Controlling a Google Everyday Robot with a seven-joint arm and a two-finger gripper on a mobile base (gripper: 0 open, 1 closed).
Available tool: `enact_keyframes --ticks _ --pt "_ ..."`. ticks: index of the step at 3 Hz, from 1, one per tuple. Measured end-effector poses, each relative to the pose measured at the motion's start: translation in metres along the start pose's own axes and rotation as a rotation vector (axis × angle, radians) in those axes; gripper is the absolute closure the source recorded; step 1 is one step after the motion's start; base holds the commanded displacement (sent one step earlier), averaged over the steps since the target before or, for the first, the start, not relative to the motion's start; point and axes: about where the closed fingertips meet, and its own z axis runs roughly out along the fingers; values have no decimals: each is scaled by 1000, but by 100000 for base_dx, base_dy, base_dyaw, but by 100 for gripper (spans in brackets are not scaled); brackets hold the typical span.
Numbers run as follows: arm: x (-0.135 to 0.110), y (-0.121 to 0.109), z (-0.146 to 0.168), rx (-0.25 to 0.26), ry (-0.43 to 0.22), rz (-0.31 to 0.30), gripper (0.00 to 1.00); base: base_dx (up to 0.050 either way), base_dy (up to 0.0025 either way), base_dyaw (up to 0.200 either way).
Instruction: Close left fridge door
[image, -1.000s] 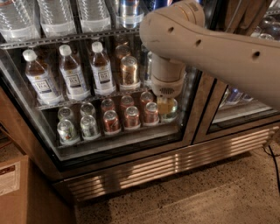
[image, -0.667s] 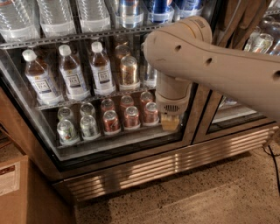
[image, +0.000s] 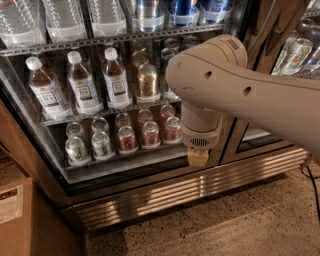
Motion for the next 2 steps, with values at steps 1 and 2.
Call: enact_keyframes --ticks 1,2 --pt "13 -9 1 -39 -119 52 100 0 0 0" --pt "20 -22 -13 -88 -303 44 100 0 0 0"
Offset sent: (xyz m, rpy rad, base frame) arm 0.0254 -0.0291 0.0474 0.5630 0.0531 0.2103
